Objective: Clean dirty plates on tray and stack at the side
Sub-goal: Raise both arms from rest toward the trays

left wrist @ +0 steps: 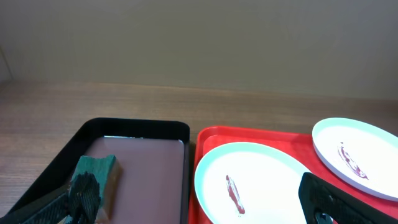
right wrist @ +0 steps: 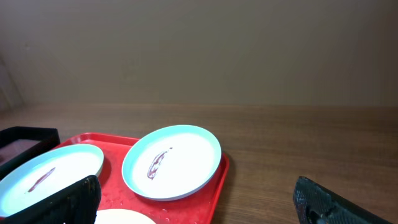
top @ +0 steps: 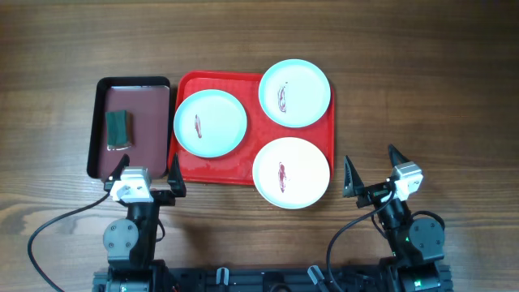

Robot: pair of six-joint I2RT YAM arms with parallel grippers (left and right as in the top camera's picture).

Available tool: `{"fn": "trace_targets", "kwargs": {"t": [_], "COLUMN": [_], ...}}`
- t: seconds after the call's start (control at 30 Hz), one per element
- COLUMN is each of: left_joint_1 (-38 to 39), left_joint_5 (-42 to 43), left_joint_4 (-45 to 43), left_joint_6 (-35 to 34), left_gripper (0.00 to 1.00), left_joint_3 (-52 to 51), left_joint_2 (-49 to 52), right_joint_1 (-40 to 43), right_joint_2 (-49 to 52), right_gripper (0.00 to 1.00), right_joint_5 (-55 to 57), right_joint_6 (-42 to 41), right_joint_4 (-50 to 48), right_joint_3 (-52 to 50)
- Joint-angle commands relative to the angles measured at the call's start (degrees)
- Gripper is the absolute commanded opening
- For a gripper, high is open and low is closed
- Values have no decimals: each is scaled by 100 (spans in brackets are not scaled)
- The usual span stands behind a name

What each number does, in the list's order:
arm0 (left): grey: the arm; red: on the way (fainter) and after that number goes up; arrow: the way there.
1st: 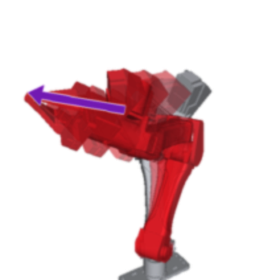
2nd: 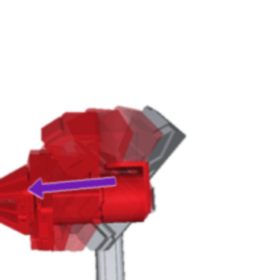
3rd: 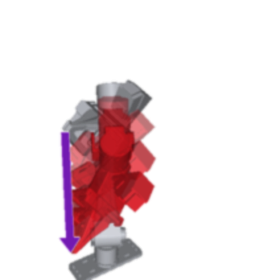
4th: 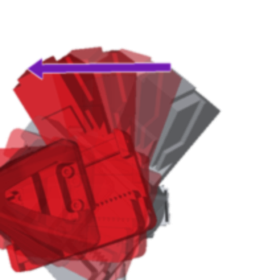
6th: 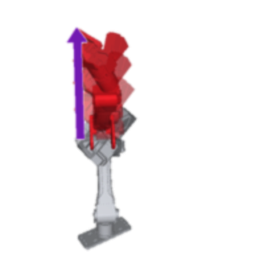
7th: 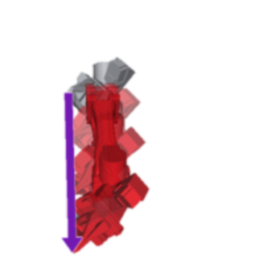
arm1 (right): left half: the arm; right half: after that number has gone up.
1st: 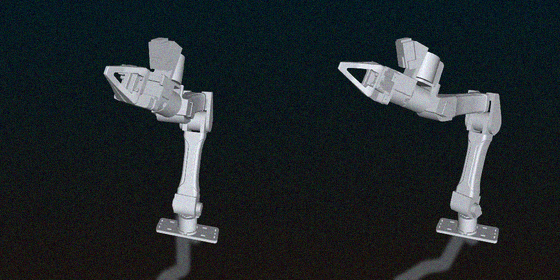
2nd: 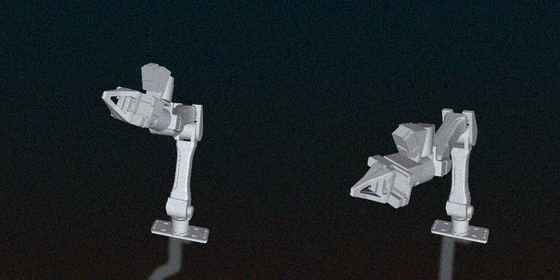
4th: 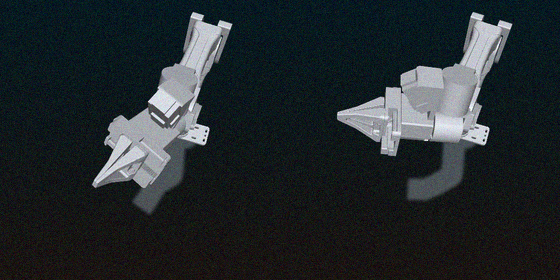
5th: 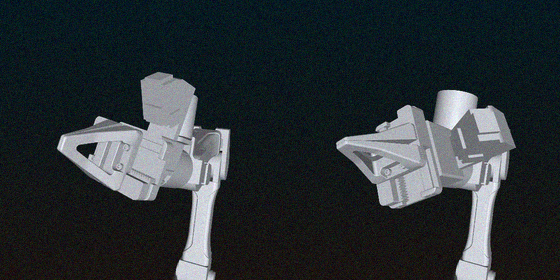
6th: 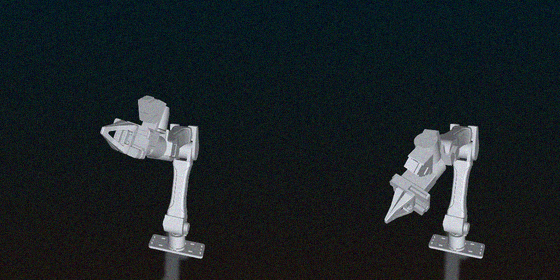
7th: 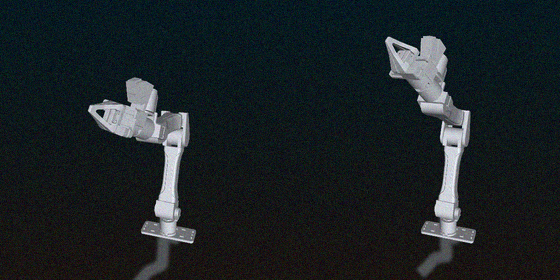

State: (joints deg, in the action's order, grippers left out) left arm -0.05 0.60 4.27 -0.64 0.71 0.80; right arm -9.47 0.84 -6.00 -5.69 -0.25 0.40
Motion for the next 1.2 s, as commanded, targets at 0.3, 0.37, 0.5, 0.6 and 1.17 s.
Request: {"fn": "trace_targets", "kwargs": {"t": [0.3,0.37,0.5,0.6,1.17], "left_joint_1": [17,17,17,17,17], "left_joint_5": [92,107,109,109,118], "left_joint_4": [2,-79,-105,-118,640], "left_joint_6": [109,111,107,-7,-7], "left_gripper": [100,100,100,100,100], "left_joint_3": [-39,-39,-39,-39,1733], "left_joint_2": [-42,-42,-42,-42,1248], "right_joint_1": [-31,-31,-31,-31,-31], "right_joint_2": [13,13,13,13,302], "right_gripper": [100,100,100,100,100], "right_joint_5": [11,17,15,15,256], "right_joint_6": [98,109,122,118,638], "right_joint_4": [-13,-11,-13,-13,-223], "right_joint_3": [-11,-11,-11,-11,761]}}
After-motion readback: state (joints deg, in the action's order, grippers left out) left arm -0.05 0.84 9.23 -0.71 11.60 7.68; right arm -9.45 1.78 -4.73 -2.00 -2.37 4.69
